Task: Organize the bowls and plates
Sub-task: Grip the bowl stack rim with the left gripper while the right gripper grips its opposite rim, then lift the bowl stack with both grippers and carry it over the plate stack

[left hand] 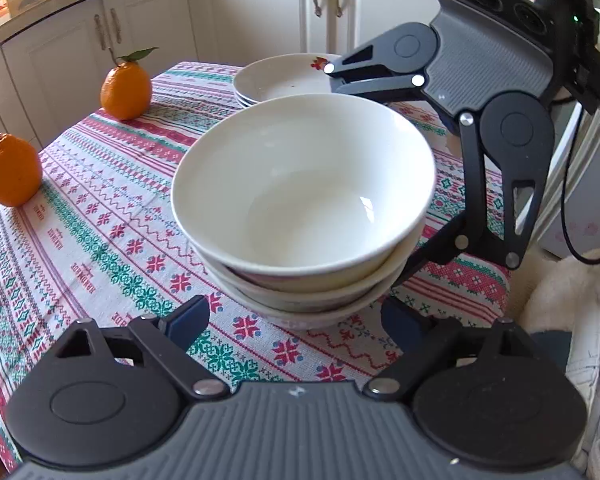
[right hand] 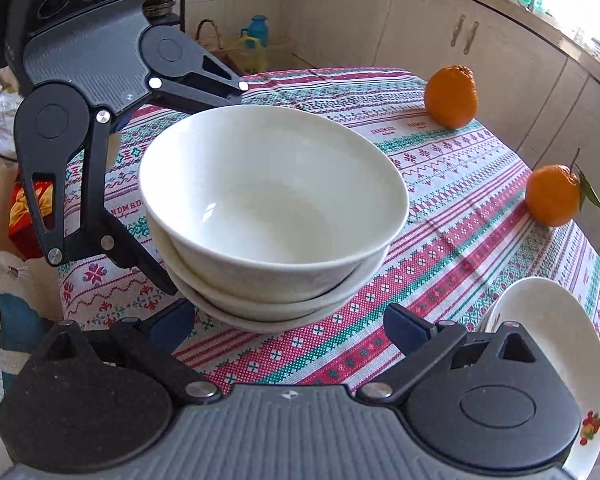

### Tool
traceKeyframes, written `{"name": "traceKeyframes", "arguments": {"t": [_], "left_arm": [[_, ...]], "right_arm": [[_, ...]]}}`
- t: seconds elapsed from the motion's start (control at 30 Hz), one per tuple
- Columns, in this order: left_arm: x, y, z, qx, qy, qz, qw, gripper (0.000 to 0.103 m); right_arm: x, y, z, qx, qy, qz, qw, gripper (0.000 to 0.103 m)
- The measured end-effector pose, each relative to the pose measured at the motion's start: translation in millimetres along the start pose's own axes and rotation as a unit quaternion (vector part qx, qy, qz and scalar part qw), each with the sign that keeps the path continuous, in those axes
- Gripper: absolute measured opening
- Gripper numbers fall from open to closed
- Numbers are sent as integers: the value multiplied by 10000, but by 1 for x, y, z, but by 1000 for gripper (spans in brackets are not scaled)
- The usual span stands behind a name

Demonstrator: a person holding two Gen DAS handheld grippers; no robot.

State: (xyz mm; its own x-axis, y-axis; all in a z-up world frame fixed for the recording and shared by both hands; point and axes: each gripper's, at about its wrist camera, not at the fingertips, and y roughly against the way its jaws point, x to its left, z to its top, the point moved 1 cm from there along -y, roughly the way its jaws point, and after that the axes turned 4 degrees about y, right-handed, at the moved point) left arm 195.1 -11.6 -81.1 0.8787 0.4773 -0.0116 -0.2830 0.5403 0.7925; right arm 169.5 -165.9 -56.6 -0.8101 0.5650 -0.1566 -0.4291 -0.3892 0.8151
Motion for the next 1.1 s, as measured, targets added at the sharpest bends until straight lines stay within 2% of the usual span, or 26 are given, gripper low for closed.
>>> {"name": "traceKeyframes", "arguments": {"t": [0.13, 0.5, 1.1], "left_arm": [[3, -1, 3, 41, -105, -103, 9999, 84], [4, 0, 7, 106, -276, -294, 9991, 80], [9, -5, 12, 230, -417, -502, 9976, 80]], "right_arm": [[-3, 0, 3, -10, 126, 134, 9998, 100], [-5, -3, 8, 15, 366, 568, 9977, 85], [-10, -6, 12, 114, 436, 744, 9962, 85]]}}
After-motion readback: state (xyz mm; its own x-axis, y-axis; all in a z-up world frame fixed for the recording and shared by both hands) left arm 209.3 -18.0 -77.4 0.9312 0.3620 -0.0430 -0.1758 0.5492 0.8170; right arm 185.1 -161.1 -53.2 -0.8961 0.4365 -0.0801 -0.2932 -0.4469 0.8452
